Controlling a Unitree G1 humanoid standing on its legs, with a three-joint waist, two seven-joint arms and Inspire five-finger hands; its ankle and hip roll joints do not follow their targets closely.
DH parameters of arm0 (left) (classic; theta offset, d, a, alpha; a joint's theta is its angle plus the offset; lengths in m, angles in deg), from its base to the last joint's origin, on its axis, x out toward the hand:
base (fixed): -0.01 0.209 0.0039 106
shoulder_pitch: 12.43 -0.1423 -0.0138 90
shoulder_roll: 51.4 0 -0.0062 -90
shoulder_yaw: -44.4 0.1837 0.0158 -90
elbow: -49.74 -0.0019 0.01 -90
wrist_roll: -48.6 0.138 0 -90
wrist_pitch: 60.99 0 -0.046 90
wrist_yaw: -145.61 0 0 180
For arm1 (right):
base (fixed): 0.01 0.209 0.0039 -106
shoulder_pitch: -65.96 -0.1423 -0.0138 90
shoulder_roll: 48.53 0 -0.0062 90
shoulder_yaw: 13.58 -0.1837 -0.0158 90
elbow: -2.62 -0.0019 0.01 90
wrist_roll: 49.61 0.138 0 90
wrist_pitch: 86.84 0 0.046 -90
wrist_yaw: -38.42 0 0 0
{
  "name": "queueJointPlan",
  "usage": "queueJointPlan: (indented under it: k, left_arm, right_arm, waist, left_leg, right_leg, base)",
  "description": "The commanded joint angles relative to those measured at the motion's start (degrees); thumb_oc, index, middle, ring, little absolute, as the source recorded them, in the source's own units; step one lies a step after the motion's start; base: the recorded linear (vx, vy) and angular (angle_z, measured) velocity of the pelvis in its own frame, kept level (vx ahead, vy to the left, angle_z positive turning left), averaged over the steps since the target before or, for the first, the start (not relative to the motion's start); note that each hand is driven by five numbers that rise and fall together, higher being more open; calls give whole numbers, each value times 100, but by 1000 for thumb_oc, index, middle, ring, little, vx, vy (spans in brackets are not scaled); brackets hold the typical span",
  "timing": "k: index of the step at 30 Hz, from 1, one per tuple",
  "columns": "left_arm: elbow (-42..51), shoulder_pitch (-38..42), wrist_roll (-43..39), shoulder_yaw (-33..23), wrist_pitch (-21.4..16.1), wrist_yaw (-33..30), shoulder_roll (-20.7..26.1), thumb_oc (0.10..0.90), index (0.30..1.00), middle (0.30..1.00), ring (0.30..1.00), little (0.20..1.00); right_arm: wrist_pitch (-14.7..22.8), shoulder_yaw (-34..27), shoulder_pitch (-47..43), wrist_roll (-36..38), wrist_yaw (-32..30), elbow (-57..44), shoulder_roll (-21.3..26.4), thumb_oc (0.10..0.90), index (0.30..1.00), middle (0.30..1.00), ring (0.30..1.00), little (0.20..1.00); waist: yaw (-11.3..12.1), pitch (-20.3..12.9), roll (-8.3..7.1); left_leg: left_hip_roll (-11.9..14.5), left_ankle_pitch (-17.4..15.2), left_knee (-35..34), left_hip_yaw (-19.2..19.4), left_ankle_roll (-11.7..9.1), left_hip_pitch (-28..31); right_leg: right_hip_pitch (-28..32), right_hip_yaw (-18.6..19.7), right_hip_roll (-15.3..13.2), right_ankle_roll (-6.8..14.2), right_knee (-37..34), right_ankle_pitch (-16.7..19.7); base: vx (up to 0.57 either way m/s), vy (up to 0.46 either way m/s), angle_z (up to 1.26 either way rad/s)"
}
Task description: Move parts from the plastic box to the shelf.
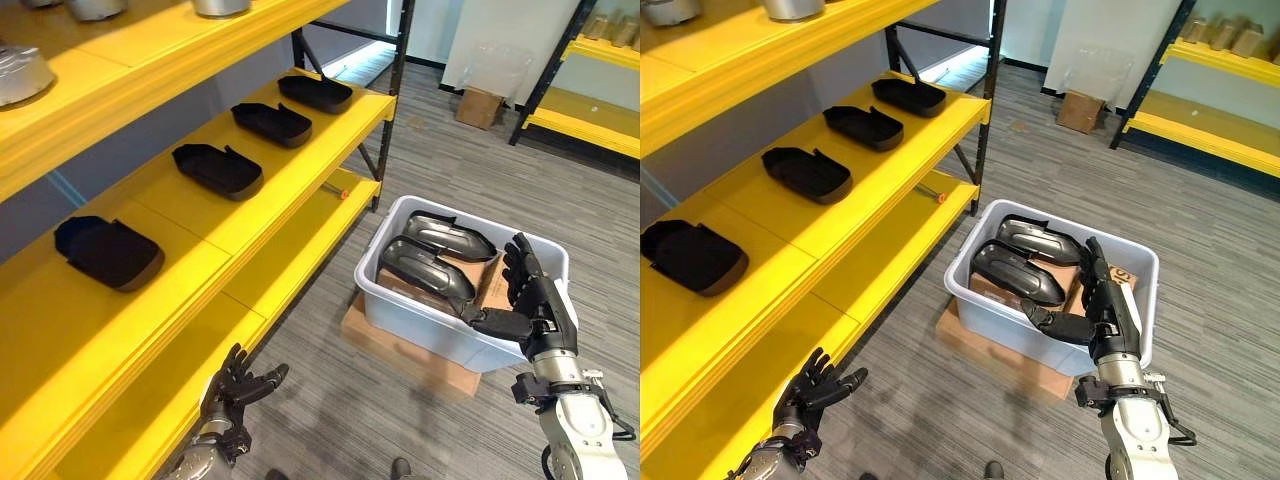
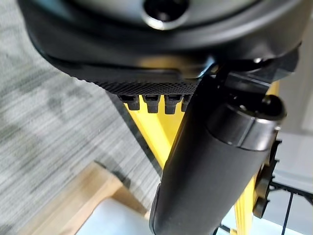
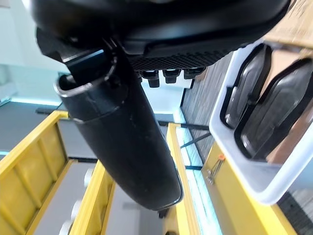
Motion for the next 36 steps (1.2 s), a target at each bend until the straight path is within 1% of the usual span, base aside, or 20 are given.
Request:
queueJointPlan:
  k: [1, 3, 4, 5, 6, 8, 9, 10, 11, 13, 14, 16, 18, 20, 23, 25, 26, 29, 32, 36]
  left_arm:
    - [672, 350, 216, -388, -501, 180, 84, 900, 1000, 1000, 1000, 1000]
    - [739, 372, 203, -395, -510, 153, 87, 900, 1000, 1000, 1000, 1000]
    - [743, 372, 203, -397, -508, 153, 86, 900, 1000, 1000, 1000, 1000]
    - [770, 336, 208, -435, -495, 166, 64, 900, 1000, 1000, 1000, 1000]
    - [772, 334, 208, -434, -494, 167, 67, 900, 1000, 1000, 1000, 1000]
    - [745, 340, 149, -452, -501, 107, 56, 900, 1000, 1000, 1000, 1000]
    - [749, 280, 109, -500, -516, 80, -13, 900, 1000, 1000, 1000, 1000]
    - [786, 264, 86, -520, -519, 69, -54, 900, 1000, 1000, 1000, 1000]
    - [812, 256, 50, -523, -534, 75, -71, 900, 1000, 1000, 1000, 1000]
    - [814, 272, 34, -511, -583, 48, -88, 900, 1000, 1000, 1000, 1000]
    - [800, 306, 101, -499, -605, -15, -74, 900, 1000, 1000, 1000, 1000]
    - [808, 306, 147, -533, -610, -70, -74, 900, 1000, 1000, 1000, 1000]
    - [823, 300, 168, -608, -641, -105, -102, 900, 1000, 1000, 1000, 1000]
    - [807, 269, 176, -596, -647, -107, -112, 900, 1000, 1000, 1000, 1000]
    - [810, 314, 145, -552, -661, -126, -67, 900, 1000, 1000, 1000, 1000]
    - [787, 384, 134, -506, -667, -140, -18, 900, 1000, 1000, 1000, 1000]
    - [814, 435, 154, -429, -638, -142, 105, 900, 1000, 1000, 1000, 1000]
    - [832, 474, 118, -391, -623, -171, 178, 900, 1000, 1000, 1000, 1000]
    - [830, 496, 114, -345, -579, -227, 289, 900, 1000, 1000, 1000, 1000]
    - [869, 477, 143, -359, -545, -233, 352, 900, 1000, 1000, 1000, 1000]
  right_arm:
    - [653, -538, -404, 323, 69, -587, 371, 900, 1000, 1000, 1000, 1000]
    - [660, -569, -358, 444, 124, -621, 444, 900, 1000, 1000, 1000, 1000]
    - [660, -569, -360, 446, 125, -621, 445, 900, 1000, 1000, 1000, 1000]
    - [639, -575, -291, 456, 160, -615, 454, 900, 1000, 1000, 1000, 1000]
    - [638, -577, -289, 458, 161, -616, 453, 900, 1000, 1000, 1000, 1000]
    - [615, -476, -310, 424, 175, -541, 556, 900, 1000, 1000, 1000, 1000]
    - [617, -402, -380, 395, 209, -471, 635, 900, 1000, 1000, 1000, 1000]
    - [624, -373, -428, 421, 219, -409, 661, 900, 1000, 1000, 1000, 1000]
    - [647, -365, -477, 460, 219, -393, 671, 900, 1000, 1000, 1000, 1000]
    - [696, -335, -523, 508, 187, -312, 684, 900, 1000, 1000, 1000, 1000]
    - [706, -236, -583, 489, 154, -189, 719, 900, 1000, 1000, 1000, 1000]
    - [684, -105, -699, 447, 144, -119, 732, 900, 1000, 1000, 1000, 1000]
    - [646, -24, -791, 345, 205, -142, 705, 900, 1000, 1000, 1000, 1000]
    - [672, -26, -757, 336, 244, -183, 677, 900, 1000, 1000, 1000, 1000]
    - [681, -112, -625, 306, 287, -325, 607, 900, 1000, 1000, 1000, 1000]
    - [678, -108, -598, 420, 294, -325, 542, 900, 1000, 1000, 1000, 1000]
    - [638, -137, -536, 445, 319, -384, 512, 900, 1000, 1000, 1000, 1000]
    - [615, -132, -550, 433, 300, -418, 513, 900, 1000, 1000, 1000, 1000]
    - [569, -37, -640, 439, 302, -448, 545, 900, 1000, 1000, 1000, 1000]
    - [513, -3, -659, 439, 345, -496, 553, 900, 1000, 1000, 1000, 1000]
  waist:
    - [-75, 182, 2]
    - [-98, 302, -21]
    - [-94, 311, -15]
    - [-34, 378, -66]
    - [-35, 387, -61]
    - [180, 549, -111]
    - [455, 606, -214]
    - [593, 604, -272]
    - [629, 621, -285]
    - [735, 630, -222]
    - [842, 690, -173]
    - [987, 705, -110]
    - [1069, 620, -58]
    - [1098, 558, -57]
    - [1072, 450, -142]
    - [1044, 423, -202]
    - [980, 350, -313]
    - [952, 302, -386]
    - [921, 242, -468]
    - [903, 228, -517]
  left_leg:
    - [969, 277, 319, -184, -650, 164]
    - [1256, 287, 656, -283, -710, 118]
    - [1286, 278, 693, -290, -724, 110]
    - [1451, 325, 1103, -492, -712, 73]
    - [1480, 311, 1149, -514, -725, 56]
    - [1151, 247, 1515, -1479, -544, -246]
    - [505, 51, 1600, -2474, -200, -785]
    - [166, -117, 1518, -2952, -125, -1089]
    - [32, -149, 1364, -3084, -128, -1217]
    - [-147, 253, 965, -3208, -222, -1564]
    - [-312, 456, 384, -3316, -246, -1737]
    - [-383, 609, -125, -3520, -308, -1873]
    - [-389, 614, -171, -3926, -333, -1802]
    - [-374, 741, -189, -4028, -369, -1702]
    - [-353, 761, -6, -3905, -382, -1730]
    - [-394, 656, 169, -3854, -326, -1816]
    - [-517, 447, 540, -3758, -225, -1962]
    - [-589, 273, 796, -3660, -167, -2119]
    - [-692, -59, 1103, -3554, -4, -2246]
    - [-748, -321, 1376, -3453, 104, -2341]
  right_leg:
    - [-187, -2, 371, -259, 339, -505]
    - [-274, 49, 591, -452, 624, -712]
    - [-277, 53, 607, -466, 643, -730]
    - [-237, 134, 735, -607, 759, -866]
    - [-232, 130, 750, -619, 770, -881]
    - [-191, 294, 819, -701, 853, -964]
    - [-176, 474, 787, -735, 788, -895]
    - [-120, 535, 762, -702, 727, -888]
    - [-56, 579, 763, -682, 683, -911]
    - [27, 605, 836, -679, 630, -908]
    - [115, 682, 882, -657, 652, -989]
    - [177, 847, 964, -650, 680, -1093]
    - [340, 1148, 1019, -640, 710, -1280]
    - [423, 1238, 1023, -631, 657, -1292]
    - [554, 1221, 911, -623, 639, -1393]
    - [583, 1202, 823, -587, 650, -1424]
    - [571, 1164, 627, -484, 678, -1422]
    - [486, 1162, 520, -421, 684, -1402]
    - [380, 1225, 336, -297, 666, -1314]
    - [311, 1244, 200, -207, 710, -1278]
  base:
    - [34, -237, -11]
    - [44, -308, -3]
    - [98, -355, -4]
    - [69, -186, -9]
    - [94, -225, -10]
    - [39, -111, -28]
    - [81, -113, -95]
    - [123, -93, -111]
    - [181, -33, -75]
    - [226, 35, -14]
    - [265, 86, 5]
    - [249, 103, 7]
    - [273, 136, -47]
    - [266, 142, -136]
    - [251, 148, -86]
    - [167, 144, -20]
    - [180, 167, 8]
    - [134, 140, 1]
    - [118, 142, -12]
    - [85, 114, -24]
